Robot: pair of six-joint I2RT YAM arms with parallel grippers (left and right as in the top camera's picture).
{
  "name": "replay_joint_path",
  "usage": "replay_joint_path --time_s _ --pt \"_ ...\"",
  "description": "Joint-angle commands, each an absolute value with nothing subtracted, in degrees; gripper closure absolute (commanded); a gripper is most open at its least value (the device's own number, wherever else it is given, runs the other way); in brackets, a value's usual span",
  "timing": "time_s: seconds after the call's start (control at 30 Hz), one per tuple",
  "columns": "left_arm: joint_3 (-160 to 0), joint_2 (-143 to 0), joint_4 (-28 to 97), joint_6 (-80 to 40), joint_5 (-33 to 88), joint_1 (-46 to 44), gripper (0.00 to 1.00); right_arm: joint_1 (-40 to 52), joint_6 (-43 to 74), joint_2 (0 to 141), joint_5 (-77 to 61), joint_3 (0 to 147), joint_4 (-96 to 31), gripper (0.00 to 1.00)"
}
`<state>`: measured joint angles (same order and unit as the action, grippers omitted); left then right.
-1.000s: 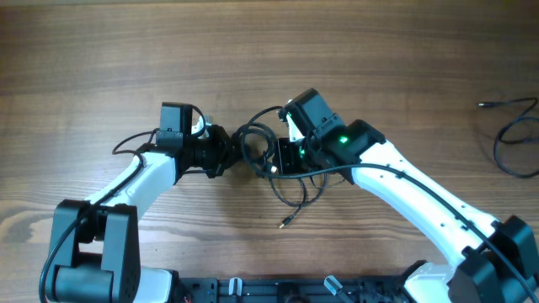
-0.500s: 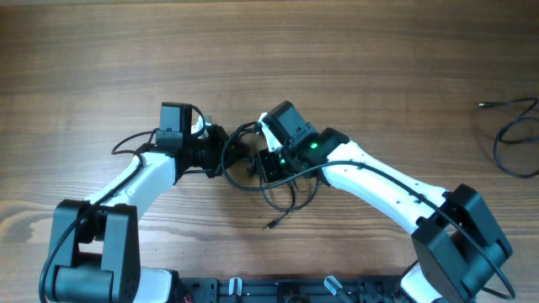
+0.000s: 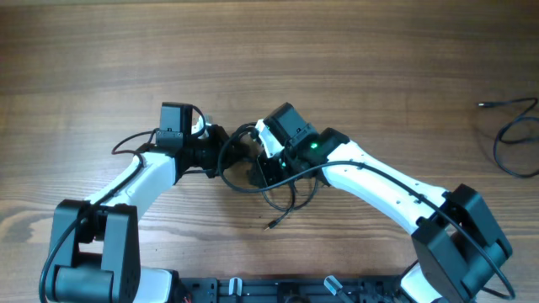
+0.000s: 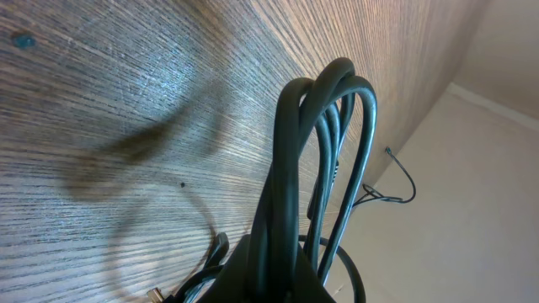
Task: Untangle cables
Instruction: 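Press the right gripper against the left gripper's bundle and regrasp loops, then pull the right gripper out to the right, drawing a long cable strand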
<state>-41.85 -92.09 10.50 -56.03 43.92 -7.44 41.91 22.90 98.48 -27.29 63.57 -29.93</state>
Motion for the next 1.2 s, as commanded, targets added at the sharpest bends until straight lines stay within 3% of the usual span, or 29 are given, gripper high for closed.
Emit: replay_joint_path --time_s 0.0,0.33,0.43,0.73,0.93,1.17 --pt "-42.22 -92.38 10.48 -54.83 44.01 -7.66 0.96 42.00 22.46 99.33 -29.34 64.47 -27.44 0.65" --pt "-42.22 -92.38 10.48 -54.83 44.01 -7.66 0.96 42.00 22.46 99.44 -20.47 64.36 -26.06 0.79" --pt "-42.22 -92.38 10.48 -54.83 44.01 -7.66 0.96 41.91 21.74 99.44 -20.43 64.40 -25.85 0.96" --pt "-42.22 -92.38 10.48 -54.68 43.99 -7.66 0.96 37.26 22.00 86.87 -14.52 70.52 -41.89 0.95" --pt "-42.22 -92.38 10.48 -54.41 43.79 -7.66 0.96 28.58 21.98 76.84 -12.62 78.19 -53.54 0.96" --pt "-42.22 -92.38 10.50 -54.41 43.35 -7.66 0.96 26.76 20.95 72.66 -15.03 79.18 -57.30 0.96"
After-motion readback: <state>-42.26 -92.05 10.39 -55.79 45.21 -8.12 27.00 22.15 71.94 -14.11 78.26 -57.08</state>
